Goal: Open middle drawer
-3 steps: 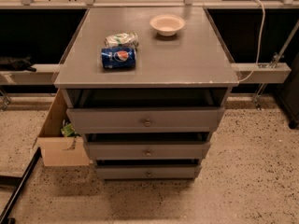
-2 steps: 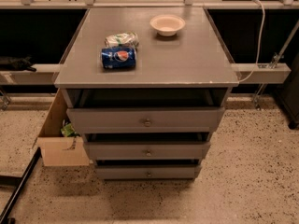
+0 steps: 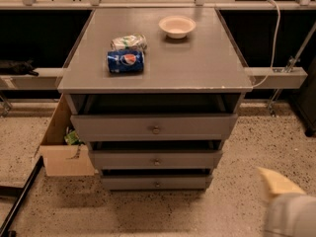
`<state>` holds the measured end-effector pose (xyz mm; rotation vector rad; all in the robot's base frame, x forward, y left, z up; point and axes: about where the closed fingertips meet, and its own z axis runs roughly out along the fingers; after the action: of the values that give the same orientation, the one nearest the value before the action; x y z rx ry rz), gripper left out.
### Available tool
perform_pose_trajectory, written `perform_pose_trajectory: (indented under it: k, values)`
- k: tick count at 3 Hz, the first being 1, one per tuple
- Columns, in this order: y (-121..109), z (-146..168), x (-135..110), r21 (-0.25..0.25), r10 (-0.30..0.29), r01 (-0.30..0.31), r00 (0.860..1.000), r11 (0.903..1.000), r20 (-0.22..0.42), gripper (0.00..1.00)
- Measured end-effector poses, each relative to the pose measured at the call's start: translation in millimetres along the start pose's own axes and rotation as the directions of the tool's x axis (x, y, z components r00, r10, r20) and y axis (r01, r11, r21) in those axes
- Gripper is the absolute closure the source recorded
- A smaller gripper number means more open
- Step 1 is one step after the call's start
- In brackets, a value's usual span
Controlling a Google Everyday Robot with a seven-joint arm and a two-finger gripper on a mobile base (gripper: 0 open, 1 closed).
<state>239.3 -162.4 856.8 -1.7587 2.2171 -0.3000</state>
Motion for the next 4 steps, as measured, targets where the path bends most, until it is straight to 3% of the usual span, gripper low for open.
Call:
perform_pose_trajectory:
  k: [2, 3, 4]
  values:
    - [-1.6, -7.2, -25.2, 0.033, -0.046, 0.046, 0.999, 0.9984, 0.017, 0.00]
    - [-16.6, 4.5, -53.5, 0.005, -0.104, 0.104, 0.994, 0.9946, 0.023, 0.00]
    - [-26.7, 61.3, -109.4, -0.109, -0.198, 0.200, 0.980, 0.9737, 0.028, 0.00]
